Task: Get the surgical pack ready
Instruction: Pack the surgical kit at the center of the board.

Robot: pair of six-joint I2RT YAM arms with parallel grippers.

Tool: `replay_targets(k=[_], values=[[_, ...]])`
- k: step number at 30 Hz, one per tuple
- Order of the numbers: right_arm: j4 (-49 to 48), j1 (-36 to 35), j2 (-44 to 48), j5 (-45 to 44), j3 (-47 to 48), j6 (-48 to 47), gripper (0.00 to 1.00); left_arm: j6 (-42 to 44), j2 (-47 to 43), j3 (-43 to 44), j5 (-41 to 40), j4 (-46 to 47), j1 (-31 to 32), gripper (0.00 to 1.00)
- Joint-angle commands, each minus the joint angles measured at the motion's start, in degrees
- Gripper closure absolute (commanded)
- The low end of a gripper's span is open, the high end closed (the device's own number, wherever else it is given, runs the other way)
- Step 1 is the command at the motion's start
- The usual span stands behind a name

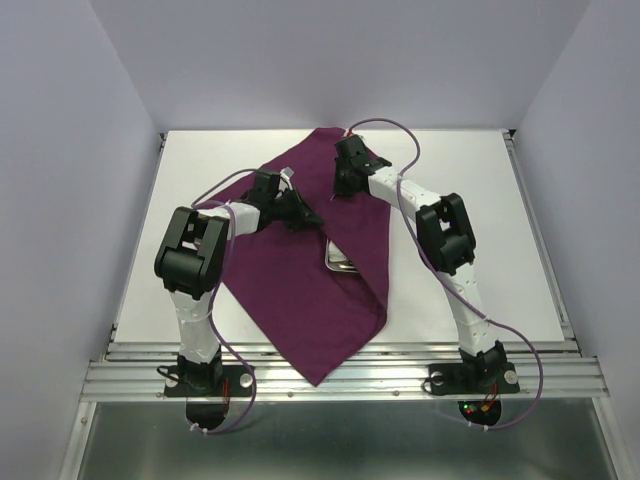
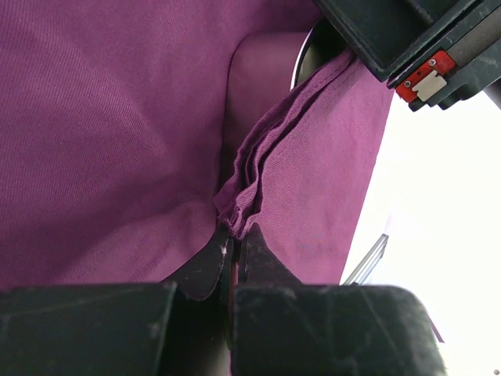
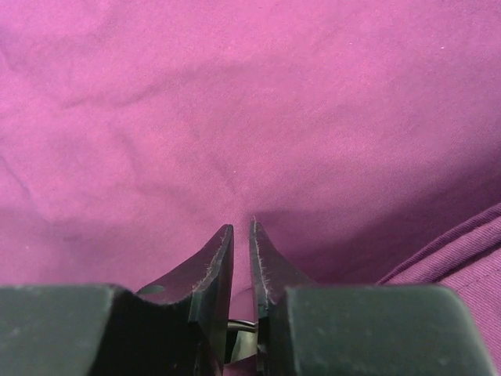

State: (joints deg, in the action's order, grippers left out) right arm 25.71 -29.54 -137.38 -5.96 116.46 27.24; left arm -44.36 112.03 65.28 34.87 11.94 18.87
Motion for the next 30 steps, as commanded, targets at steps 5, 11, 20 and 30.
replay_targets(k=[5, 11, 20, 30], values=[[2.0, -0.2, 3.2, -4.7, 3.8, -0.8, 0.78, 1.3, -2.1, -1.3, -0.6, -0.1, -0.7, 1.00], [2.0, -0.2, 4.8, -6.6, 4.5, -1.2, 0.76, 2.1, -6.3, -3.7, 0.0, -1.0, -0.7, 1.00], [-3.2, -0.2, 19.5, -4.9, -10.8, -1.8, 0.76, 2.9, -6.5, -4.1, 0.5, -2.4, -0.7, 1.00], [-6.8, -12.2, 41.5, -5.2, -39.3, -2.7, 0.76, 3.2, -4.4, -2.9, 0.4, -2.5, -0.7, 1.00]])
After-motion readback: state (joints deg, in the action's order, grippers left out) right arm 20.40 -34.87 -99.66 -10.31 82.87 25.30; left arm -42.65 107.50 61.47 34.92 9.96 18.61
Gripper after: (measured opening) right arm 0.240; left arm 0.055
